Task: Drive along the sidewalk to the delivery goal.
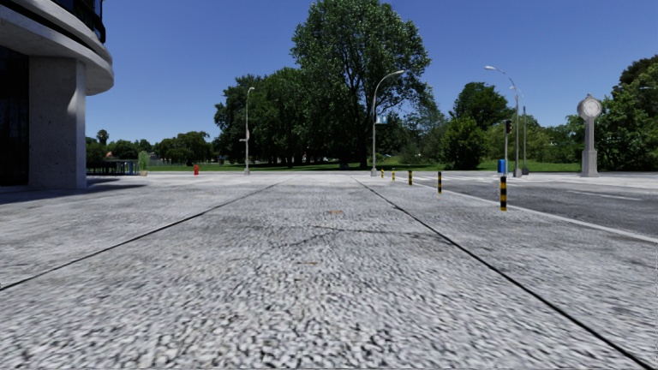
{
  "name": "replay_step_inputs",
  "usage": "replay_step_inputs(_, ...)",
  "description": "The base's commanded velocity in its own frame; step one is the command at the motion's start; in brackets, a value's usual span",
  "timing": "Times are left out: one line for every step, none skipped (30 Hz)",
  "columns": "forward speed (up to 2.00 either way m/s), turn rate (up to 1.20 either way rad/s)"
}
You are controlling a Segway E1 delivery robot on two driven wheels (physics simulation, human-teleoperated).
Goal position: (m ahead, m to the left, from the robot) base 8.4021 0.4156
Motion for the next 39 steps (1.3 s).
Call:
replay_step_inputs(2.00, 0.14)
replay_step_inputs(2.00, 0.15)
replay_step_inputs(2.00, 0.13)
replay_step_inputs(2.00, 0.00)
replay_step_inputs(2.00, 0.00)
replay_step_inputs(2.00, 0.00)
replay_step_inputs(2.00, 0.00)
replay_step_inputs(2.00, 0.00)
replay_step_inputs(2.00, 0.00)
replay_step_inputs(2.00, 0.00)
replay_step_inputs(2.00, 0.00)
replay_step_inputs(2.00, 0.00)
replay_step_inputs(2.00, 0.00)
replay_step_inputs(2.00, 0.00)
replay_step_inputs(2.00, 0.00)
replay_step_inputs(2.00, 0.07)
replay_step_inputs(2.00, 0.16)
replay_step_inputs(2.00, 0.16)
replay_step_inputs(2.00, 0.19)
replay_step_inputs(2.00, 0.23)
replay_step_inputs(2.00, 0.20)
replay_step_inputs(2.00, 0.06)
replay_step_inputs(2.00, 0.06)
replay_step_inputs(2.00, 0.00)
replay_step_inputs(2.00, 0.00)
replay_step_inputs(2.00, 0.00)
replay_step_inputs(2.00, 0.00)
replay_step_inputs(2.00, 0.00)
replay_step_inputs(2.00, 0.00)
replay_step_inputs(2.00, 0.00)
replay_step_inputs(2.00, 0.00)
replay_step_inputs(2.00, 0.14)
replay_step_inputs(2.00, 0.24)
replay_step_inputs(2.00, 0.24)
replay_step_inputs(2.00, 0.29)
replay_step_inputs(2.00, 0.30)
replay_step_inputs(2.00, 0.00)
replay_step_inputs(2.00, 0.00)
replay_step_inputs(2.00, 0.00)
